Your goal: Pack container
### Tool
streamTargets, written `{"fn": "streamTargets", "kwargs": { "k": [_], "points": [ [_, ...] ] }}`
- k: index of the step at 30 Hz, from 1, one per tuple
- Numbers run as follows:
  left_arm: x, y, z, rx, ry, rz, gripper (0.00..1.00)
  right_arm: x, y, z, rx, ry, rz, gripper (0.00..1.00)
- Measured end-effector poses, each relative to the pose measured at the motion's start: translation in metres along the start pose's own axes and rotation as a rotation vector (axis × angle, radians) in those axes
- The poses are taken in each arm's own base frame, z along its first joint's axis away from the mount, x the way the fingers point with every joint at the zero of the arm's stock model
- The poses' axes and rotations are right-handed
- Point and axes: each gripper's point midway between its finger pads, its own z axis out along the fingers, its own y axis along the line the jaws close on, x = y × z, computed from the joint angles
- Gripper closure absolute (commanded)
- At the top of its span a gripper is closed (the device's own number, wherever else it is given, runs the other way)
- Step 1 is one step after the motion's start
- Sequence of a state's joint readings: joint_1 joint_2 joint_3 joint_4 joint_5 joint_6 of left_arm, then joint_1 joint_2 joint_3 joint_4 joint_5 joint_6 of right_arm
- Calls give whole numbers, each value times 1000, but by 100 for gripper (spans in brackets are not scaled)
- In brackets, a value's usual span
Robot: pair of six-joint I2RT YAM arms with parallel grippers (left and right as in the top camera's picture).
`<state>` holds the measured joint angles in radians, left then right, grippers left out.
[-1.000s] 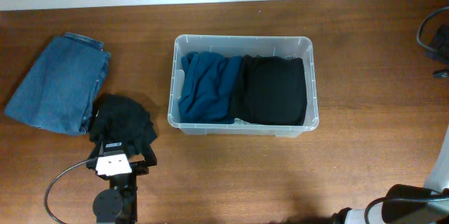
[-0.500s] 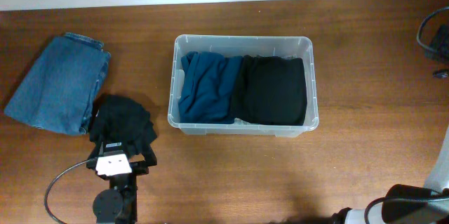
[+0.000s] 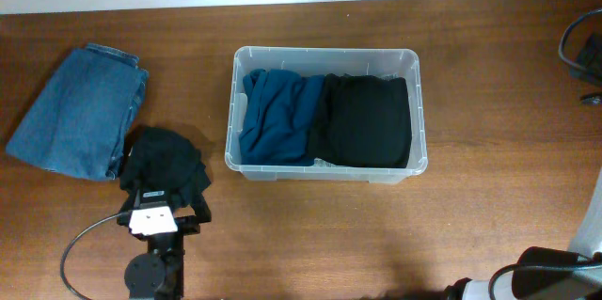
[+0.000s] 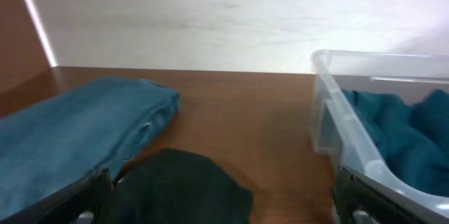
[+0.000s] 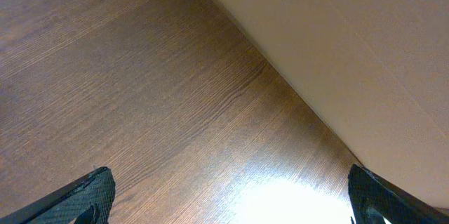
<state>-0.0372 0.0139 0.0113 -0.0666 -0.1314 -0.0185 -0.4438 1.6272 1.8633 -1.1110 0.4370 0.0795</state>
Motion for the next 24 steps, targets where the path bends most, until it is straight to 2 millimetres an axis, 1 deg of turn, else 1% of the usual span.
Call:
{"fn": "streamTargets", "kwargs": {
  "k": [2,5,8,12,16,18,19,20,22,23,24],
  "points": [
    [1,-9,0,53,6,1,1,0,0,0,0,0,0,2],
    [2,-31,-3,180,8,0,1,0,0,0,0,0,0,1],
    [2,-47,-5,272,13,-1,1,0,0,0,0,0,0,1],
    [3,-55,-8,323,23,-33,0,0,0,0,0,0,0,2],
    [5,-55,-9,318,52,-68,0,0,0,0,0,0,0,1],
    [7,-49,-10,281,98,-103,0,0,0,0,0,0,0,2],
    [7,-42,-12,241,136,-125,0,0,0,0,0,0,-1,2],
    [2,-35,-15,198,151,-143,0,0,0,0,0,0,0,2],
    [-16,-23,-19,129,151,-164,0,0,0,0,0,0,0,2],
    [-37,-14,-23,77,140,-177,0,0,0,0,0,1,-1,1],
    [-44,-10,-25,55,146,-182,0,0,0,0,0,0,1,1]
  ]
}}
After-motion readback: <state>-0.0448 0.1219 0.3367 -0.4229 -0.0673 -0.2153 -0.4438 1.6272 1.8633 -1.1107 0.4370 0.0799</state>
